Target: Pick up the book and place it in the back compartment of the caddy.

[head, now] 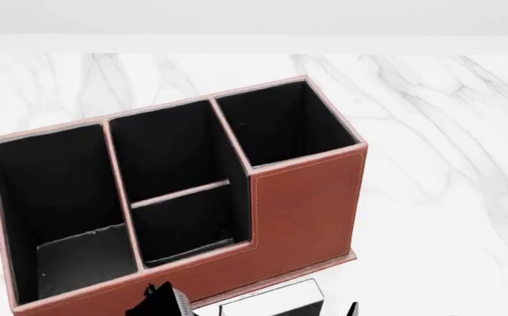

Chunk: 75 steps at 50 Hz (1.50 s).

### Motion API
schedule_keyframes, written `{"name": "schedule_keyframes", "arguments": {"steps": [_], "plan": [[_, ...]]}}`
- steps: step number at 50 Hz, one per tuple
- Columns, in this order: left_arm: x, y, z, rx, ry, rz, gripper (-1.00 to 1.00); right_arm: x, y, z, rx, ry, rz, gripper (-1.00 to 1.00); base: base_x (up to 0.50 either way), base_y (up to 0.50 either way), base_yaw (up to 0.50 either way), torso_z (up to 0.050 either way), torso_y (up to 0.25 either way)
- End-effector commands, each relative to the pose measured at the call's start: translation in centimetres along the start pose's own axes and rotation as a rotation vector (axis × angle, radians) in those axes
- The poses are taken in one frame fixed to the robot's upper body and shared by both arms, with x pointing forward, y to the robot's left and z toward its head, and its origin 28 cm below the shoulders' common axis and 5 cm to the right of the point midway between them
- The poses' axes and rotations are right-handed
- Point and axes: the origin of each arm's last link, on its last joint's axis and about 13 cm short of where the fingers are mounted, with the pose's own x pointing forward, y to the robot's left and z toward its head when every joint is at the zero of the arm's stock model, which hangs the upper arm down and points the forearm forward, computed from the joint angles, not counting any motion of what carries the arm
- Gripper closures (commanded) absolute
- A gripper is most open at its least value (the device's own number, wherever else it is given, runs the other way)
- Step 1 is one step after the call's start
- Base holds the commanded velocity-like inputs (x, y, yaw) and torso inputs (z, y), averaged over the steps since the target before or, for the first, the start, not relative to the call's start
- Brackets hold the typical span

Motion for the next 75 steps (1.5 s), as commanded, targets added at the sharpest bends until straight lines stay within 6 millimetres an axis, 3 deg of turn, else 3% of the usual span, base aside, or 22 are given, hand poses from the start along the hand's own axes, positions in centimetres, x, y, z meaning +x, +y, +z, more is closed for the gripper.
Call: {"name": "schedule_keyframes", "arguments": {"steps": [1,11,41,49,62,75], "plan": [[-2.6,0.4,2.3,0.02,-0.037,0.091,1.0,0.0,0.0,0.0,0.0,0.001,-0.004,-1.0,0.0,0.0,0.0,0.0,0.0],[-5.3,0.5,3.9,0.046,-0.053,0.149,1.0,0.0,0.0,-0.1,-0.004,0.002,0.0,-1.0,0.0,0.0,0.0,0.0,0.001],[-9.9,1.7,7.2,-0.032,-0.136,0.167,1.0,-0.1,0.4,-0.6,-0.025,0.018,0.02,-1.0,0.0,0.0,0.0,0.0,0.001],[-10.1,1.6,8.0,-0.048,-0.145,0.127,1.0,-0.1,0.6,-0.7,-0.019,0.048,0.042,-1.0,0.0,0.0,0.0,0.0,0.001],[-10.5,3.8,10.5,-0.097,-0.153,0.135,1.0,-0.1,0.6,-0.7,-0.011,0.049,0.049,-1.0,0.0,0.0,0.0,0.0,0.001],[-10.4,3.9,10.7,-0.09,-0.135,0.146,1.0,0.1,0.5,-0.6,-0.071,0.049,-0.008,-1.0,0.0,0.0,0.0,0.0,0.002]]}}
